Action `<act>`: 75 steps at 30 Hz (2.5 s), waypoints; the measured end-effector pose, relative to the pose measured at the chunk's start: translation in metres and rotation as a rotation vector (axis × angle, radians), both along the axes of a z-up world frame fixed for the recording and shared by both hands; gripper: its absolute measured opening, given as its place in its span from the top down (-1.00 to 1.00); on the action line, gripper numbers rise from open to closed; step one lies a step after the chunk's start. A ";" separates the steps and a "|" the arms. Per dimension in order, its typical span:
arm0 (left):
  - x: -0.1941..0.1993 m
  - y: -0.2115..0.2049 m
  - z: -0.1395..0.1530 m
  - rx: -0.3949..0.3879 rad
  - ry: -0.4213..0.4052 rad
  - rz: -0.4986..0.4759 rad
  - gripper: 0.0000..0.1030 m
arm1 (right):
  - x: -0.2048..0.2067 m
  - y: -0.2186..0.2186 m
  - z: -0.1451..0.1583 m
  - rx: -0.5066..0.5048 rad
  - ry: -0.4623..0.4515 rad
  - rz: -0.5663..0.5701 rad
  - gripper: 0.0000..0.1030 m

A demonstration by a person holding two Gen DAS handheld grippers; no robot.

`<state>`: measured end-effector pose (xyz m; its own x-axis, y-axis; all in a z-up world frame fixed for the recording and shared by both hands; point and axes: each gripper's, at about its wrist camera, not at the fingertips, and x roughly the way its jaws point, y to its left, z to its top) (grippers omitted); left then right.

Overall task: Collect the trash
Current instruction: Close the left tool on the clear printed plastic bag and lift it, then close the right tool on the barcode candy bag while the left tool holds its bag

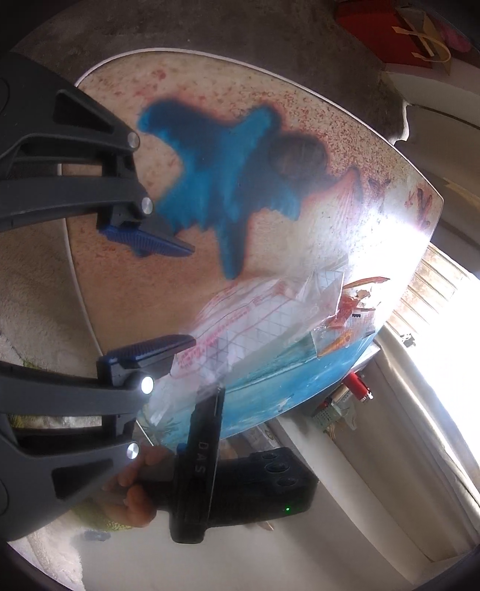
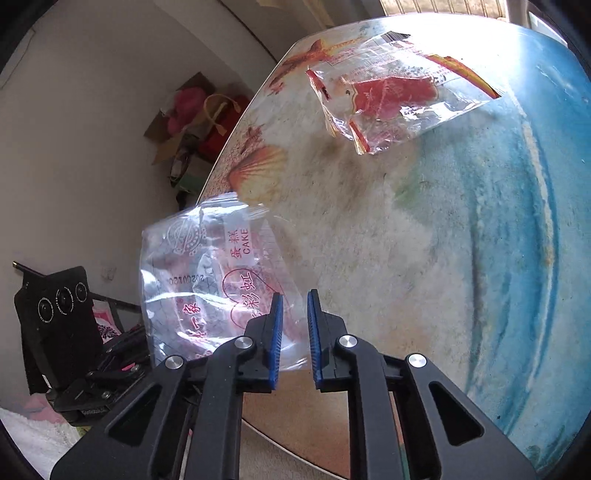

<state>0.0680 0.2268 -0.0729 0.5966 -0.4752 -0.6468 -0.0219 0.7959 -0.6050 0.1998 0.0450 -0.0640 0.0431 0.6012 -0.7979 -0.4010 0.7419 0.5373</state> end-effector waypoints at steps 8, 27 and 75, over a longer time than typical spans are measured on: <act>0.000 0.011 0.004 -0.122 -0.008 -0.032 -0.09 | -0.014 -0.008 -0.004 -0.005 0.009 -0.026 0.82; -0.021 0.063 -0.003 -0.293 -0.021 0.062 -0.25 | -0.015 0.008 0.000 -0.053 -0.044 -0.007 0.82; 0.012 0.003 0.012 0.396 0.036 0.047 0.70 | 0.197 -0.016 0.001 -0.111 0.037 -0.580 -0.38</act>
